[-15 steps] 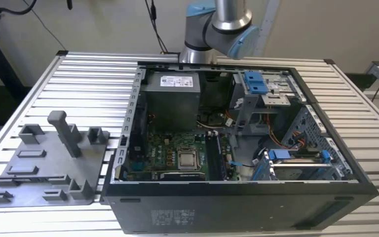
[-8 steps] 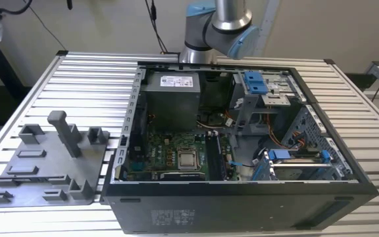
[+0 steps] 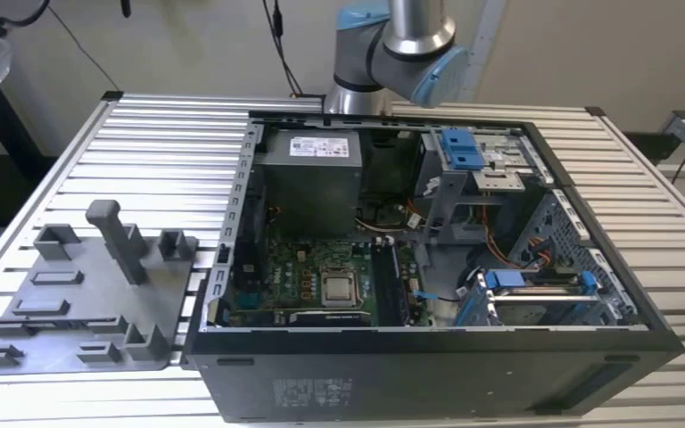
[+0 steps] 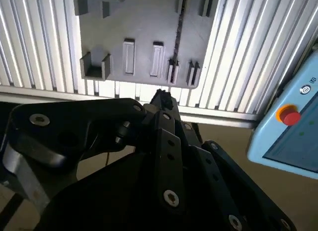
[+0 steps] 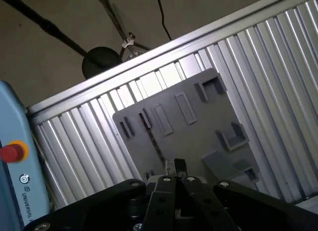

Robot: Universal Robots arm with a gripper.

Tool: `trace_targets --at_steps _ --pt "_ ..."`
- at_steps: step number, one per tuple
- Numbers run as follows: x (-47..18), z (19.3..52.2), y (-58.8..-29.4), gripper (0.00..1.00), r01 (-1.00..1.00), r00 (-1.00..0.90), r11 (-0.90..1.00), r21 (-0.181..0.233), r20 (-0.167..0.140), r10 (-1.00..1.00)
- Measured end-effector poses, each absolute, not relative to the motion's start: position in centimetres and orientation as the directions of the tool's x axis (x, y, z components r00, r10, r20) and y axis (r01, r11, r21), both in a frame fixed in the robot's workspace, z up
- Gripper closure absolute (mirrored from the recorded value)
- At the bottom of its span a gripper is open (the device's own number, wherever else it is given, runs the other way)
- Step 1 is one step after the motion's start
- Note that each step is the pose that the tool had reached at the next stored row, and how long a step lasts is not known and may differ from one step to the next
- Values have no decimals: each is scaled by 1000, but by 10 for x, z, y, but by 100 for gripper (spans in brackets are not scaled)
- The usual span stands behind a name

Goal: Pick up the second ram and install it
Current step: 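Pick up the second ram and move it above second insertion slot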

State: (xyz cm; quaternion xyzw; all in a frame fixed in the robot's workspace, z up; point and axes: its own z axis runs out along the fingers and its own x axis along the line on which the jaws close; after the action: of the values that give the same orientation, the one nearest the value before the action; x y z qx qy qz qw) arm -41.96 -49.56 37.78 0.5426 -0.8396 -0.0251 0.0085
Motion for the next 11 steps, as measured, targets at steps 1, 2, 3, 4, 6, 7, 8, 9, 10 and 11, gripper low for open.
trace_targets --at_steps 1,2,3,4,6,7,8,9,10,11 --pt "-420 377 -496 89 -917 -397 396 51 -13 -918" --pt "-420 377 -496 89 -923 -382 381 51 -13 -924" --pt "-419 376 -496 89 -929 -366 365 51 -13 -930" --pt "-419 376 -496 89 -936 -350 349 51 -13 -937" --pt "-419 374 -496 89 -948 -315 314 50 -14 -949" --pt "-419 374 -496 89 -954 -298 297 48 -14 -954" --pt "-419 373 -496 89 -959 -281 280 47 -14 -960" --pt "-419 373 -496 89 -964 -264 263 46 -15 -964" --pt "-419 372 -496 89 -968 -246 245 45 -15 -969" --pt "-419 371 -496 89 -973 -227 226 44 -15 -974"
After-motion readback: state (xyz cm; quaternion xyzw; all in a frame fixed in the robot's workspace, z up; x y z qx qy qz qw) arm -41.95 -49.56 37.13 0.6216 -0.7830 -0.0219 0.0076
